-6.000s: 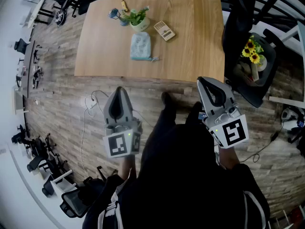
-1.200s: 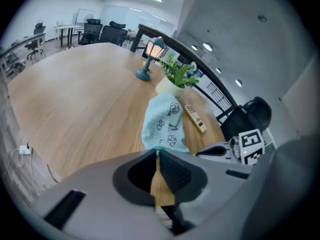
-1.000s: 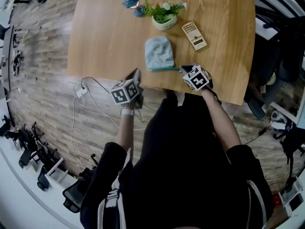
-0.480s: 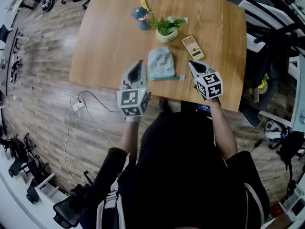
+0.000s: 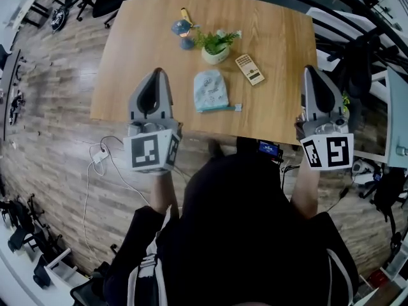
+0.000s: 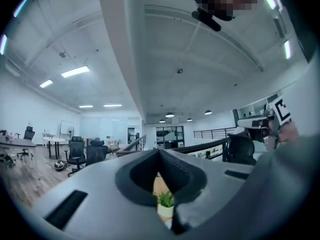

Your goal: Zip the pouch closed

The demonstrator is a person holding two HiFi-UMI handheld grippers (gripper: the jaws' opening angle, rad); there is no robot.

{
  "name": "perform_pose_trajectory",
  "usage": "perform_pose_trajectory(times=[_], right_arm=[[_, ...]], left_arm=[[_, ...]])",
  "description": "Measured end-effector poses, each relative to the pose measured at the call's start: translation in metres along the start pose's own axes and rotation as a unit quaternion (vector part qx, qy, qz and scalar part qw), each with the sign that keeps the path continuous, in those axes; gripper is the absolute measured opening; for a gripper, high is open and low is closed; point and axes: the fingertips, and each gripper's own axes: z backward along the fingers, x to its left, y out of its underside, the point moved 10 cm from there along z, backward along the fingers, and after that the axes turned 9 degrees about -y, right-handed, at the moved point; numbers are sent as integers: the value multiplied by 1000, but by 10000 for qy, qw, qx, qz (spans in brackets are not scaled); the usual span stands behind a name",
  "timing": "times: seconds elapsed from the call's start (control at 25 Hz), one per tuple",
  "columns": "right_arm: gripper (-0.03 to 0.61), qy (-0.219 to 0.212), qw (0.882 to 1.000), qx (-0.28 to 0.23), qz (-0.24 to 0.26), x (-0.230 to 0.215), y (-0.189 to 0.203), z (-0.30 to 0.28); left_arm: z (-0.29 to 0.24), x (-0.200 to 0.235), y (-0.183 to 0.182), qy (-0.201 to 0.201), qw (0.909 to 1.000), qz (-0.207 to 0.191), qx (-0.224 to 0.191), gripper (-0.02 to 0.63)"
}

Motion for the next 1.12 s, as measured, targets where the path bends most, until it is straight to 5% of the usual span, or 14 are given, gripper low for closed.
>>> perform_pose_trajectory(times=[1.12], right_arm=[[12,87,9999,-62,-30,10,-12,0]], left_arm=[[0,4,-4,63,9998,199,-63,0]])
